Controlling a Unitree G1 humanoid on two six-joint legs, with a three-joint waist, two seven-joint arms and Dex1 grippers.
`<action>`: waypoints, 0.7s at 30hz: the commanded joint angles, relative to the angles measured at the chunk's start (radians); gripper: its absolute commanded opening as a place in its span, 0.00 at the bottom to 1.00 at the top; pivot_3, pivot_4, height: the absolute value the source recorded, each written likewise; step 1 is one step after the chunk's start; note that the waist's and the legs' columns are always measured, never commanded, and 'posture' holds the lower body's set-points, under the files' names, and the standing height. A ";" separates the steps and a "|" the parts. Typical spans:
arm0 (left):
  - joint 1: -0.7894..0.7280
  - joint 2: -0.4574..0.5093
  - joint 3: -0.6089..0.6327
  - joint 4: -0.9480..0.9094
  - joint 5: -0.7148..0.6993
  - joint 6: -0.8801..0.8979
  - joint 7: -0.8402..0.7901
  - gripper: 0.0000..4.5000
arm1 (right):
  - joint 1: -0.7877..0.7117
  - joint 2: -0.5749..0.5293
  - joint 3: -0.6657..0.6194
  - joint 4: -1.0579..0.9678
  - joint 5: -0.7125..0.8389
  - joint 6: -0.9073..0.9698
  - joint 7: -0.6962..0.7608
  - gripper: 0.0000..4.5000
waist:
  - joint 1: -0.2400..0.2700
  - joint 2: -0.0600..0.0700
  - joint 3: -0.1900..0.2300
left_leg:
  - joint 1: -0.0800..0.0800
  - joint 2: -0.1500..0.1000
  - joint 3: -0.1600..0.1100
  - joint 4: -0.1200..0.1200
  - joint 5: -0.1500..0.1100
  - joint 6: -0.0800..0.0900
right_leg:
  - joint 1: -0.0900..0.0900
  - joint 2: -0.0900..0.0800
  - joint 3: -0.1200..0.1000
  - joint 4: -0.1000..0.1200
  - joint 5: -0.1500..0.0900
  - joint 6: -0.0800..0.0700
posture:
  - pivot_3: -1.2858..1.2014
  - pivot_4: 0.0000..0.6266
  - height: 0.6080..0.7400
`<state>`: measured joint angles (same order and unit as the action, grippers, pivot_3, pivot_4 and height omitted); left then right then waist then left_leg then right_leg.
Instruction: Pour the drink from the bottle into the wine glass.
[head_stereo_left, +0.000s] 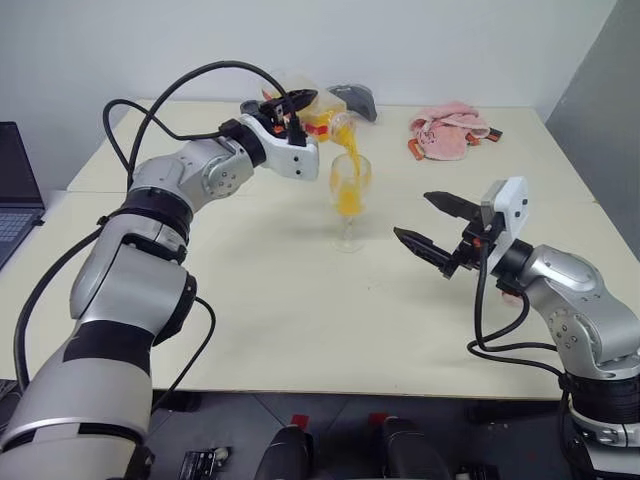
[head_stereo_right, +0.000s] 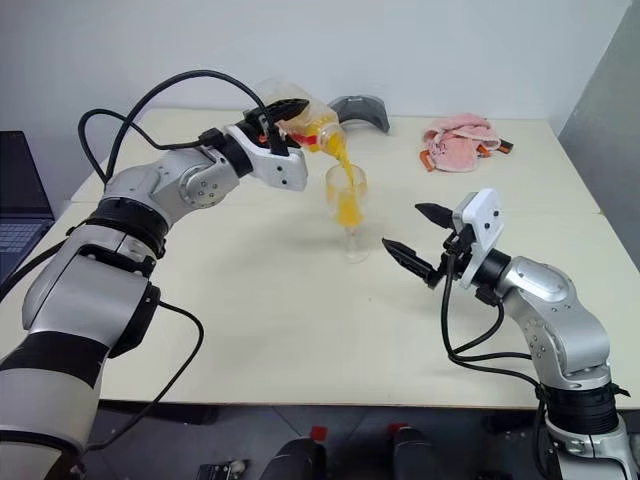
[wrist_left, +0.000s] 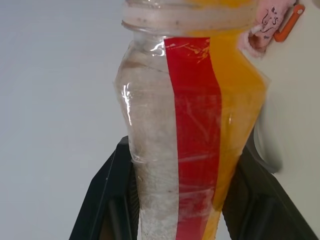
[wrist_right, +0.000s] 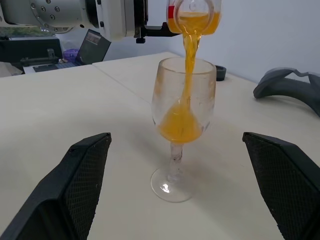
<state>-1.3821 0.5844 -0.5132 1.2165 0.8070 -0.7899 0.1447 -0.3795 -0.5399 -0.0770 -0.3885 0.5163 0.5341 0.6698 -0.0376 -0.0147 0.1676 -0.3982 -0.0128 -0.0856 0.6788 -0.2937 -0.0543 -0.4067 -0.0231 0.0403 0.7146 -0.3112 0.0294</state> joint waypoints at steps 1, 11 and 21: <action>-0.047 0.016 0.006 -0.005 -0.003 0.008 0.027 0.38 | -0.005 0.002 -0.012 -0.045 0.020 -0.004 -0.005 1.00 | 0.000 0.000 0.000 | 0.000 0.000 0.000 0.000 0.000 0.000 | 0.000 0.000 0.000 0.000 0.000 0.000 | 0.52 0.24 1.00; -0.057 0.019 0.000 0.000 0.003 0.019 0.042 0.38 | -0.008 0.005 -0.006 -0.043 0.016 -0.007 -0.005 1.00 | 0.000 0.000 0.000 | 0.000 0.000 0.000 0.000 0.000 0.000 | 0.000 0.000 0.000 0.000 0.000 0.000 | 0.52 0.24 1.00; -0.064 0.024 -0.007 0.001 0.007 0.021 0.051 0.38 | -0.010 0.008 -0.002 -0.042 0.014 -0.007 -0.005 1.00 | 0.000 0.000 0.000 | 0.000 0.000 0.000 0.000 0.000 0.000 | 0.000 0.000 0.000 0.000 0.000 0.000 | 0.52 0.24 1.00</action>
<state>-1.4003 0.5886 -0.5243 1.2237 0.8144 -0.7712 0.1679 -0.3795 -0.5346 -0.0730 -0.3887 0.5165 0.5343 0.6697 -0.0376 -0.0147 0.1676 -0.3982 -0.0128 -0.0856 0.6788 -0.2936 -0.0543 -0.4067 -0.0231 0.0403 0.7146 -0.3112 0.0294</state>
